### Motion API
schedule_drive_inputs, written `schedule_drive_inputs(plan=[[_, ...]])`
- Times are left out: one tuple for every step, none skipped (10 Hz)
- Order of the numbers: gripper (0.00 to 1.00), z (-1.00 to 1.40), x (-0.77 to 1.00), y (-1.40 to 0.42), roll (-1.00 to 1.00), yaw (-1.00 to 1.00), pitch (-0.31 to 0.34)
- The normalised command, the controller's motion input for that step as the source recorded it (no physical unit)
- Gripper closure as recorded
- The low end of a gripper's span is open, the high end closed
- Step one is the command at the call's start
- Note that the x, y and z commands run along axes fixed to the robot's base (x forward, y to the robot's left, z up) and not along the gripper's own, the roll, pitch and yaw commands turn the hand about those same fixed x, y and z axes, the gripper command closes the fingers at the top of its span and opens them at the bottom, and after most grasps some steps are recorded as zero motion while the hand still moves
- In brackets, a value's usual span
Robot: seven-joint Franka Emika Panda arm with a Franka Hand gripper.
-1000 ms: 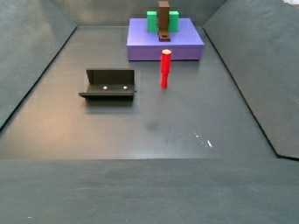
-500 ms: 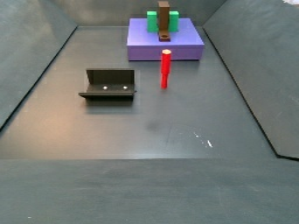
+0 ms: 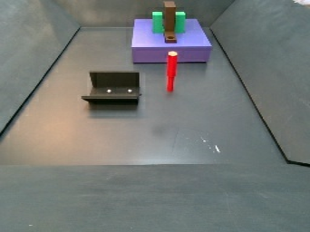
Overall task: Pick up the blue object. Move up. Move to above the board. Insert the blue object.
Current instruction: Insert the blue object.
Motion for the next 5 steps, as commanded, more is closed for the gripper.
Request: schedule_drive_inputs(plan=[[1.00, -1.00, 0.15, -0.27, -0.02, 0.00, -0.064], [1.00, -1.00, 0.08, -0.05, 0.01, 0.00, -0.103], [1.00, -0.95, 0.04, -0.05, 0.18, 0.00, -0.060], [1.00, -0.80, 0.00, -0.15, 0.27, 0.03, -0.054], [1.00, -0.66, -0.01, -0.13, 0.35, 0.08, -0.039]])
